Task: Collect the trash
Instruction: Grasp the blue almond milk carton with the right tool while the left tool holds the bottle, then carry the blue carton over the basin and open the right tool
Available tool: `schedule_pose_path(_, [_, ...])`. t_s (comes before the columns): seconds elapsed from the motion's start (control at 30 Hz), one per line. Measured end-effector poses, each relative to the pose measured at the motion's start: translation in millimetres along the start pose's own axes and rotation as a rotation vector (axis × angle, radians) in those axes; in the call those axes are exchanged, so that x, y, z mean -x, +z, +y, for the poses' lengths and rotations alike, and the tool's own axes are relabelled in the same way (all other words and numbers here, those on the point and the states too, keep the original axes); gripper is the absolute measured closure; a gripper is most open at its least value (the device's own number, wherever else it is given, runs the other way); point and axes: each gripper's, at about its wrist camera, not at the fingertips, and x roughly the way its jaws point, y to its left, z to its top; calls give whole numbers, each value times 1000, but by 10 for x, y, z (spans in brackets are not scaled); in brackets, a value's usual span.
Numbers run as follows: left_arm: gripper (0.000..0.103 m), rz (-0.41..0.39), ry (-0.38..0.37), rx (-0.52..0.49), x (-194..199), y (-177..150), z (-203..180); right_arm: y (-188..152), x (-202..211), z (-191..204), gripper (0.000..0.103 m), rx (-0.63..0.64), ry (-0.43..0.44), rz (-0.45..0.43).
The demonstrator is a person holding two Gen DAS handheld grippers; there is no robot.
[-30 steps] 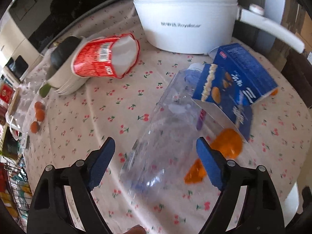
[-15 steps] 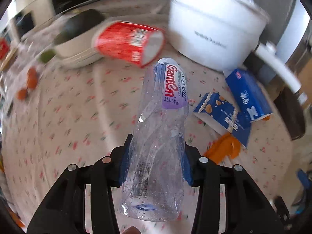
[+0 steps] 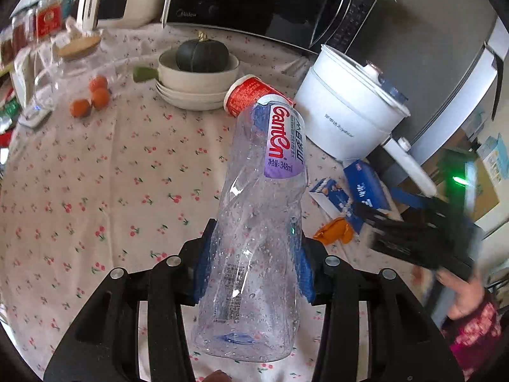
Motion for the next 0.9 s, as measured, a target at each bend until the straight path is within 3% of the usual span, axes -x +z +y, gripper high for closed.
schedule_pose_path(0.3, [60, 19, -28, 11, -1, 16, 56, 39, -691, 91, 23, 104, 2, 160])
schedule_pose_path(0.33, [60, 19, -27, 13, -14, 15, 65, 44, -692, 55, 26, 79, 28, 147])
schedule_pose_path(0.37, [60, 21, -26, 16, -23, 16, 70, 51, -702, 26, 39, 57, 58, 154])
schedule_pose_path(0.5, [60, 27, -24, 32, -52, 12, 97, 44, -695, -56, 45, 8, 64, 167])
schedule_pose_path(0.63, [60, 19, -23, 28, -25, 10, 83, 59, -518, -114, 46, -28, 58, 107])
schedule_pose_path(0.9, [60, -11, -40, 27, 88, 10, 64, 154, 253, -242, 47, -95, 9, -95])
